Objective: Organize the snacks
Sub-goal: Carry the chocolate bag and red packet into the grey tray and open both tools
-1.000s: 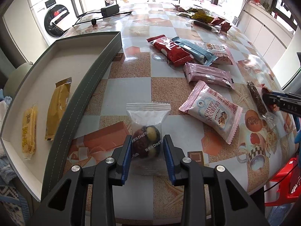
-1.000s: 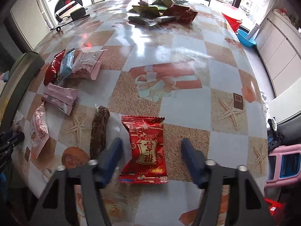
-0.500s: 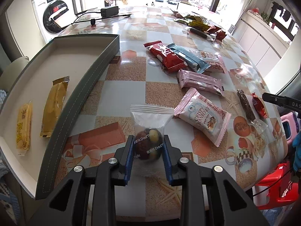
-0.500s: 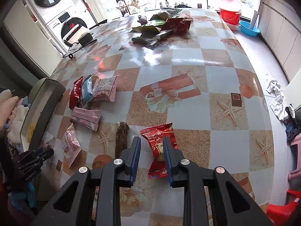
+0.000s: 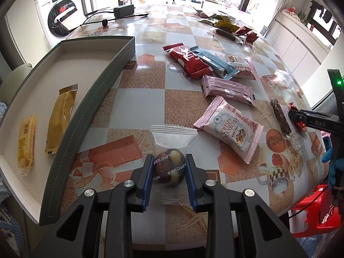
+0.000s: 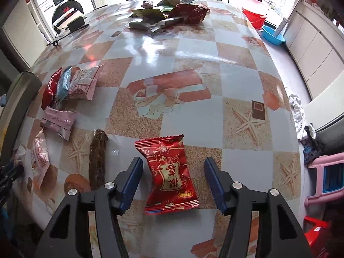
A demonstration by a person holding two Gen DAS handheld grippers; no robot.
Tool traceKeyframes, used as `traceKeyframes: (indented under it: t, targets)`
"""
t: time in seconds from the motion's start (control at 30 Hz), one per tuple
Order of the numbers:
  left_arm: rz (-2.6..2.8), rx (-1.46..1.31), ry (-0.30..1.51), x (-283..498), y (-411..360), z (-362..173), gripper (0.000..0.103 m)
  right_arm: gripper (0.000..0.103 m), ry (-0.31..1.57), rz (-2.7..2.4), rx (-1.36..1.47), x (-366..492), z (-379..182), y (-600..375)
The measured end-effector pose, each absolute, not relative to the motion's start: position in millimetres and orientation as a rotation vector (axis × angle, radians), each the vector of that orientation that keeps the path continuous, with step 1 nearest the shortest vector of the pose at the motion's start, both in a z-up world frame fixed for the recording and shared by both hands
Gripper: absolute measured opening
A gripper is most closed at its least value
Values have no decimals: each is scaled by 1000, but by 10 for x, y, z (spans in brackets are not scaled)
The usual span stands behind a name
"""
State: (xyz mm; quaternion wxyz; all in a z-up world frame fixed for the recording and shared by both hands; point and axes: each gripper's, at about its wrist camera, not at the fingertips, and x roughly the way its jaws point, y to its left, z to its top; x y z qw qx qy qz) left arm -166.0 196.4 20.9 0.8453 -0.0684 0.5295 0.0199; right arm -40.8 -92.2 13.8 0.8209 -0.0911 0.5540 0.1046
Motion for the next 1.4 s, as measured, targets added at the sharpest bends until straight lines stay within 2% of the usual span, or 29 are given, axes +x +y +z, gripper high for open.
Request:
traceKeyframes:
  t: [0.07,0.13,0.2,0.3,0.53,0.77,1.0,1.4]
  targets:
    - [41,-145,1120,-1659,1960,196,31,32,1179,220,-182,-402,163,-935]
    - [38,-146,1118,-1666,1963,195,31,31,1182,235,-140,-414,177,-978]
    - [30,-159,1110,-1677,1973,201,31,26,1179,279,-42,-439,228,-1055]
    - [22,-181,1098,-1677,1997,227,31,26,1182,347,93,-479,343,-1109]
    - [13,-192,1053,-1712,2009,389,31,26,1154,473,135,-541,613,-771]
    - [33,-207,984,-1712,2210,665,31,26,1157,613,83,-562,751,9]
    - [128,-233,914,-1675,2754,880,31,26,1160,753,29,-606,788,950]
    - [297,-359,942,-1720,3761,569,31,26,1169,924,-85,-676,706,2500]
